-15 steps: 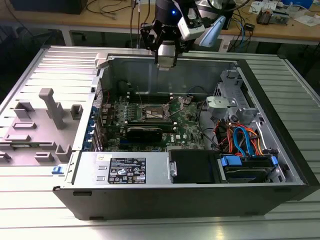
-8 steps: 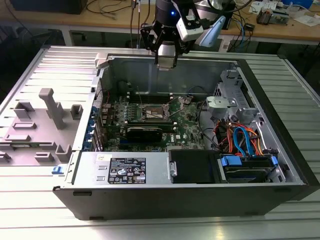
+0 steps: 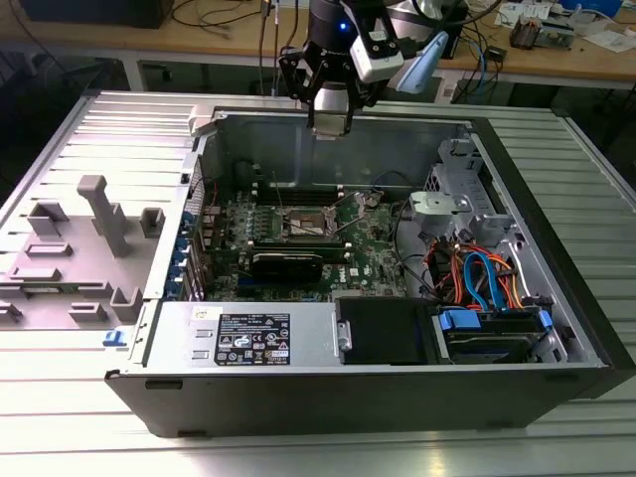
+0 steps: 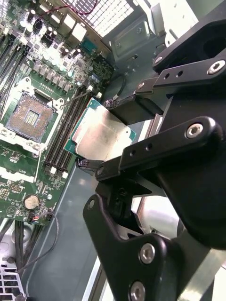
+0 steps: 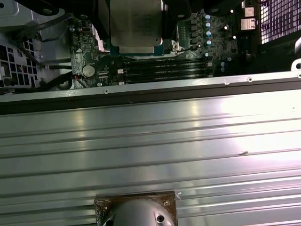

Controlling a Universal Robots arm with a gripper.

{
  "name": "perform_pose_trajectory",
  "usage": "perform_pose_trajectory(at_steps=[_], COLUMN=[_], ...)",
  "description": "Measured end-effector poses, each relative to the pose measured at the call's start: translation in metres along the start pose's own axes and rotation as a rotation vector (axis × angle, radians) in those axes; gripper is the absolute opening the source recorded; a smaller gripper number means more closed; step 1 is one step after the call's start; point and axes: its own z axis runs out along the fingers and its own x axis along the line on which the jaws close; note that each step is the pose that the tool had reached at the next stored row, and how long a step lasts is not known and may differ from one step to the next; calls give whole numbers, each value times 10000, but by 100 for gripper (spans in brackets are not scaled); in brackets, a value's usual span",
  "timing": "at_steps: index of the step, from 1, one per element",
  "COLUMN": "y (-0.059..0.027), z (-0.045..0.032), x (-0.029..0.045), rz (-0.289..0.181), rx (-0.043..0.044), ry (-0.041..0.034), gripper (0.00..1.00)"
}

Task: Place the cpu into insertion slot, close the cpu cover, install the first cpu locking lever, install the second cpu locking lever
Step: 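Place the cpu into insertion slot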

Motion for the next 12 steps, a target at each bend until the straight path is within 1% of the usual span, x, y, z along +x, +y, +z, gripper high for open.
perform_pose_trajectory(at_steps=[12], y=[-1], z=[7], x=[0], rz=[64], rx=[-2], ry=[-6], gripper=[54])
